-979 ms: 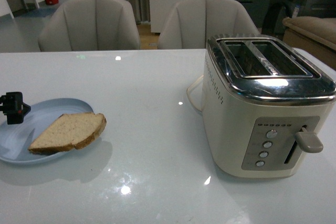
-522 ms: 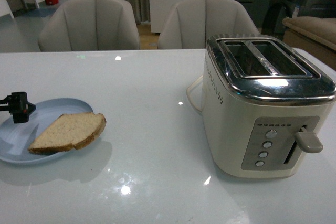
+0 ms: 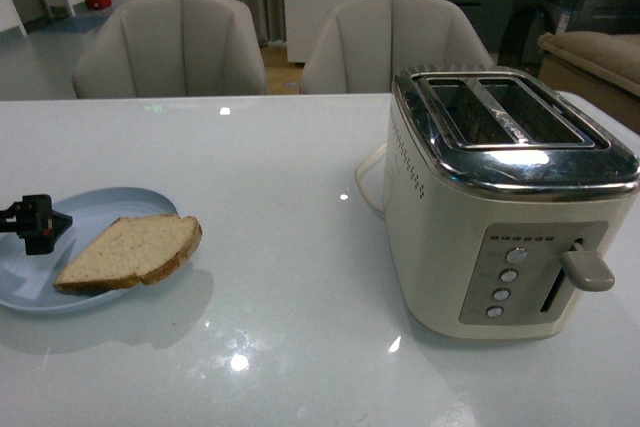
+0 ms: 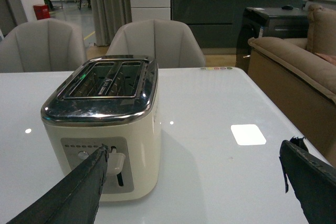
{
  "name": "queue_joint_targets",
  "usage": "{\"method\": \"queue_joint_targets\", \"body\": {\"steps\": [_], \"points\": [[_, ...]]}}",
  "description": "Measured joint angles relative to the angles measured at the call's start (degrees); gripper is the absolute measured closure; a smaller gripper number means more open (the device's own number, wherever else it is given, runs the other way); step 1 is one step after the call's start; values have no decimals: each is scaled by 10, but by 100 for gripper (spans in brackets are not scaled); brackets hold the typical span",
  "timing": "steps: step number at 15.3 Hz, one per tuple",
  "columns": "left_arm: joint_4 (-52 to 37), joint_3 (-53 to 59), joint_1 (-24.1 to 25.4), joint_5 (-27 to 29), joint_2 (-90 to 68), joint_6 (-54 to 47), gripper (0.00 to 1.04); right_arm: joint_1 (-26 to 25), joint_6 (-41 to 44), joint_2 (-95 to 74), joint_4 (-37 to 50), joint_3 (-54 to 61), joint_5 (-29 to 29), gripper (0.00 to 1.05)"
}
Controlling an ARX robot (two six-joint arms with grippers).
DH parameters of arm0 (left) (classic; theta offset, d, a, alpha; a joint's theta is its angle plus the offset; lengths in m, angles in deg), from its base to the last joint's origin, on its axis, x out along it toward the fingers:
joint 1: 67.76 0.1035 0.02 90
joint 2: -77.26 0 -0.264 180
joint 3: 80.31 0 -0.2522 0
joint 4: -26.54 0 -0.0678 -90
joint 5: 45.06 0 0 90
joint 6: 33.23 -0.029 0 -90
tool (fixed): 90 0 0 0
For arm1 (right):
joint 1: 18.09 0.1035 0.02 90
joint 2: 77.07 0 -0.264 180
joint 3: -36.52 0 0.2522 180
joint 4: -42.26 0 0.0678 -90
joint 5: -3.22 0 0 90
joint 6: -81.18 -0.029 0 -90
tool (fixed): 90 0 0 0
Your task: Left arm holds plate, right arm toasts bread
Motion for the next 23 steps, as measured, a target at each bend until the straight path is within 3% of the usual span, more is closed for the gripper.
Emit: {"method": "queue_joint_targets", "body": {"steps": [1,2,8,10,17,23], "points": [[0,0,0,2,-5,-1,7,0,0,0,0,0,0,6],[-3,2,0,6,-8,0,14,0,0,0,0,0,0,6],[-20,3,-3,25,-10,27,82,0,0,0,0,0,0,6],[-26,3,-5,14,-9,48,100,0,0,0,0,0,0,6],[-41,41,-1,18,21,136,102,0,0,0,0,0,0,6],[-28,129,-27,37,123,180,102,0,0,0,0,0,0,6]]}}
